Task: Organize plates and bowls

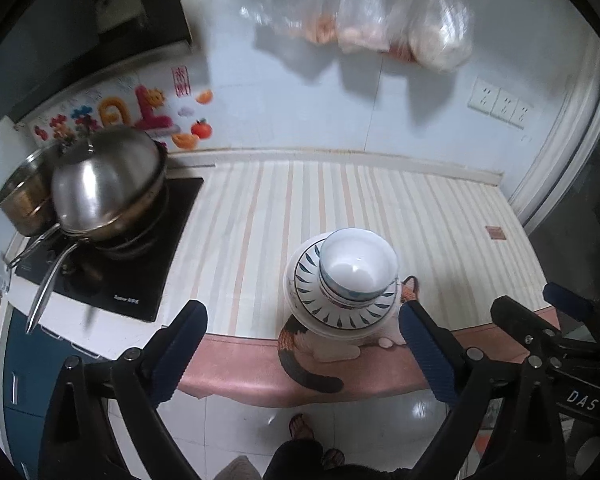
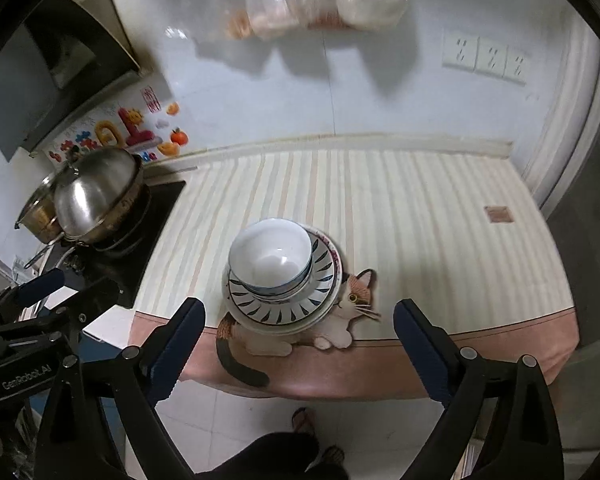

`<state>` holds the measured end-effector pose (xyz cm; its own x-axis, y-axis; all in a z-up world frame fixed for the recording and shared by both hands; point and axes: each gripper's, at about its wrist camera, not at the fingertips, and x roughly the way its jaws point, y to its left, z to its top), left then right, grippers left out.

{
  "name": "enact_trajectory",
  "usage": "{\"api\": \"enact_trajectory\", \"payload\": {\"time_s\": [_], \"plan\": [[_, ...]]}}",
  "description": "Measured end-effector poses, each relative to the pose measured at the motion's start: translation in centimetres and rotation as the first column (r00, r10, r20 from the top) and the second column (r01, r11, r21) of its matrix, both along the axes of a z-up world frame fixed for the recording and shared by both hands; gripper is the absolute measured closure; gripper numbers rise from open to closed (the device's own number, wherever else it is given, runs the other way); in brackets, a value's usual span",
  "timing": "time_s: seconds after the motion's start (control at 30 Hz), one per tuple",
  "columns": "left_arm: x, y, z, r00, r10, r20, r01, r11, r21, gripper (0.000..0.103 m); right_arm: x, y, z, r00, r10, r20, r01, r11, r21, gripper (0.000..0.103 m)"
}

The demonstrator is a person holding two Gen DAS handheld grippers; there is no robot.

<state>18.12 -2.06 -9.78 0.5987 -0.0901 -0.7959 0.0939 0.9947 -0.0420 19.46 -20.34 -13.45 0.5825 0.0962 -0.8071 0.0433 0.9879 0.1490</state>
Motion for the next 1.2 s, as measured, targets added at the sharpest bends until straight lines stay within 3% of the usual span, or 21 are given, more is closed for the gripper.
{"api": "enact_trajectory", "payload": {"time_s": [0.33, 0.6, 0.83, 1.2], "plan": [[-10.3, -1.1, 4.3, 0.995, 0.047, 0.088, -0.048, 0.999, 0.017, 0.004, -11.3, -0.3, 7.1, 0.987, 0.032, 0.156, -0.024, 0.998, -0.055, 0.003], [-15.8, -1.3, 5.6, 0.990, 0.071, 0.123, -0.075, 0.997, 0.031, 0.004, -17.8, -0.4, 9.4, 0.980, 0.043, 0.192, -0.029, 0.997, -0.076, 0.003], [-17.5, -0.8, 6.7, 0.985, 0.070, 0.160, -0.075, 0.997, 0.023, 0.004, -20.8, -0.6, 10.9, 0.971, 0.027, 0.236, -0.006, 0.996, -0.089, 0.003], [-18.2, 0.1, 7.4, 0.980, 0.074, 0.182, -0.079, 0.997, 0.024, 0.004, -20.8, -0.5, 11.4, 0.971, 0.012, 0.241, 0.006, 0.997, -0.074, 0.003]]}}
